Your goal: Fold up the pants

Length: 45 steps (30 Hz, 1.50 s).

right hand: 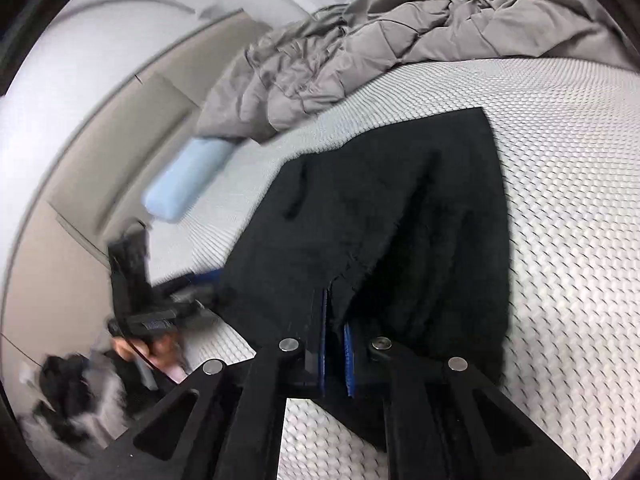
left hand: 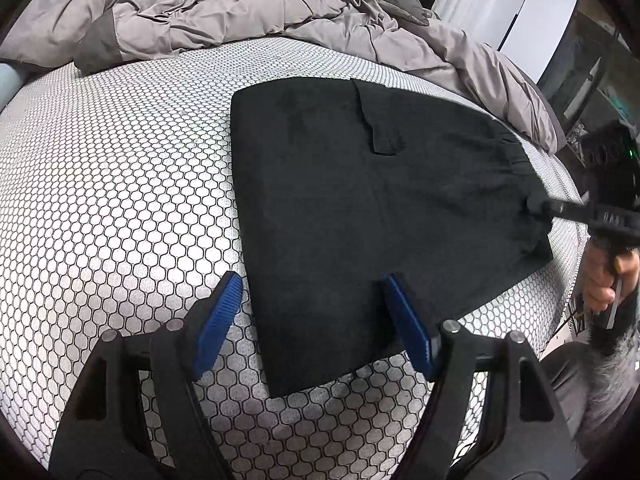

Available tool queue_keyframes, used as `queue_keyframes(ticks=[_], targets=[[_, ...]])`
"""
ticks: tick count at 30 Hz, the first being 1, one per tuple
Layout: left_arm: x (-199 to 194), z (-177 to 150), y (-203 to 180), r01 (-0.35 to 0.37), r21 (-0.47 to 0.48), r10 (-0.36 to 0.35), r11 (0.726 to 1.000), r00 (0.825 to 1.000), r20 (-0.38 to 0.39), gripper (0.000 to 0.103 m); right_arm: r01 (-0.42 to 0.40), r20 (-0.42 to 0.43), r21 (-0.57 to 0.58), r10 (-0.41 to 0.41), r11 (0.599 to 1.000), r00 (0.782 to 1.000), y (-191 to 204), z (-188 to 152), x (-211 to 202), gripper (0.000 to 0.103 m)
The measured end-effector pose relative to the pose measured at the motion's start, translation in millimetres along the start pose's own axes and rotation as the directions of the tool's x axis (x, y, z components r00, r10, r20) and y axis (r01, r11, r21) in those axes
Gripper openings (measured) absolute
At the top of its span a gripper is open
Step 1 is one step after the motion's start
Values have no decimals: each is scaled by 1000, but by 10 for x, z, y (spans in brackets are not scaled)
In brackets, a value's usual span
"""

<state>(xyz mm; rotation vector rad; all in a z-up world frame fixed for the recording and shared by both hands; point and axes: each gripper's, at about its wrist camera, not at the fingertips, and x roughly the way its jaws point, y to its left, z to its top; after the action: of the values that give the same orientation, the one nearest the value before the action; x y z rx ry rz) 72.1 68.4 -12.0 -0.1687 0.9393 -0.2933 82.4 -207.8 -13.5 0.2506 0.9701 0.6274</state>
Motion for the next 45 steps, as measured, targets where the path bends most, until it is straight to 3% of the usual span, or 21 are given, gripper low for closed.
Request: queue_keyframes(ticks=[1, 2, 5, 7, 13, 19, 28, 33, 37, 40, 45], targets=[[1, -4, -4, -1, 1, 1, 1000, 1000, 0, 71, 50, -21, -2, -50, 999, 999, -34, -12, 57, 8], [8, 1, -10, -1, 4, 1, 1000, 1000, -1, 71, 48, -32, 24, -48, 999, 998, -100, -41, 67, 9], [2, 3, -12, -1, 3, 1, 1000, 1000, -1, 71, -17, -16, 103, 19, 995, 1000, -261, -18, 6, 13], [-1, -2, -4, 0, 1, 0, 1000, 1000, -2, 71, -10, 8, 109, 9, 994, 1000, -302, -9, -58, 23], [1, -11, 9, 0, 5, 1, 1000, 1000, -3, 71, -53, -46, 155, 60, 987, 997, -442, -61, 42, 31], [16, 2, -13, -5, 7, 5, 1000, 1000, -5, 71, -111, -59, 232, 128, 966, 990, -566, 9, 156, 32], [28, 6, 6, -3, 7, 3, 1000, 1000, -6, 72, -119, -108, 206, 143, 971, 984, -489, -42, 136, 40], [53, 19, -14, -6, 7, 6, 1000, 1000, -6, 72, -119, -58, 225, 135, 967, 989, -506, 30, 179, 43], [70, 31, -18, -8, 9, 8, 1000, 1000, -7, 72, -123, -28, 241, 134, 963, 991, -529, 102, 268, 43], [84, 32, -9, -2, 7, 2, 1000, 1000, -7, 72, -154, 4, 218, 157, 964, 988, -455, 131, 221, 17], [92, 69, 35, 22, -8, -22, 1000, 1000, -5, 72, -187, 44, 133, 183, 973, 982, -172, 37, -105, 12]])
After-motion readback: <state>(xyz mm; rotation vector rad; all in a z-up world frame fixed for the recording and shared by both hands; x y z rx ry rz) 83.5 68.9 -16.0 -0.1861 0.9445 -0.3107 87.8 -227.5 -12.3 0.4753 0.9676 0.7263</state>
